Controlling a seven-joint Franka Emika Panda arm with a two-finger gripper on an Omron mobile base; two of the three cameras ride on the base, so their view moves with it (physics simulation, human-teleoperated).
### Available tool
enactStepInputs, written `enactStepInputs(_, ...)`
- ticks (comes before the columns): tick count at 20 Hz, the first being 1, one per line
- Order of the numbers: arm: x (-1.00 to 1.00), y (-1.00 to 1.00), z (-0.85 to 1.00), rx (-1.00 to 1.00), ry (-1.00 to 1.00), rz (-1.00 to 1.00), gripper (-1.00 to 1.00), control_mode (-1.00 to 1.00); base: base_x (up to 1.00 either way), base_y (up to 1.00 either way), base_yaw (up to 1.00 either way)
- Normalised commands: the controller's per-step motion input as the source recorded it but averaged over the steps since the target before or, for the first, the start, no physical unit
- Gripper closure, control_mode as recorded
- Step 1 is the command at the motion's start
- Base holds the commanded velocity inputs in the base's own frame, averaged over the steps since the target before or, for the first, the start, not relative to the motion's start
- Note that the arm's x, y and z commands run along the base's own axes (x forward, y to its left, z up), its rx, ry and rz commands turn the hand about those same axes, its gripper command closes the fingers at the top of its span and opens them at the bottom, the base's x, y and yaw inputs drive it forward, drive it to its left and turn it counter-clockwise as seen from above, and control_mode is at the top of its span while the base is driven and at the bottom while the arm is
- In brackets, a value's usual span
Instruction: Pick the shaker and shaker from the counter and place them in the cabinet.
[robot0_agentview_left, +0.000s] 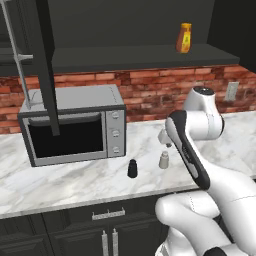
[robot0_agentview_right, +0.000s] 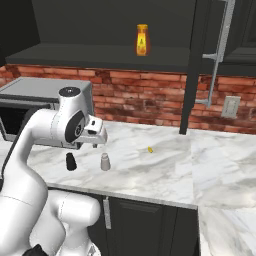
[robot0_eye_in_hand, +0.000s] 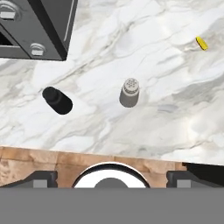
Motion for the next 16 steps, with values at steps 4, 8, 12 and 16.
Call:
enactStepInputs(4,-0.10,-0.10,-0.38,0.00,-0.11,0.03,-1.00,-1.00,0.00,0.00,0.00)
enactStepInputs(8,-0.04,-0.14,-0.41,0.00,-0.12,0.04,-1.00,-1.00,0.00,0.00,0.00)
enactStepInputs(12,0.00,-0.11,-0.34,0.00,-0.06,0.03,-1.00,-1.00,0.00,0.00,0.00)
enactStepInputs(16,0.05,-0.06,-0.35,0.00,0.00,0.02,-1.00,-1.00,0.00,0.00,0.00)
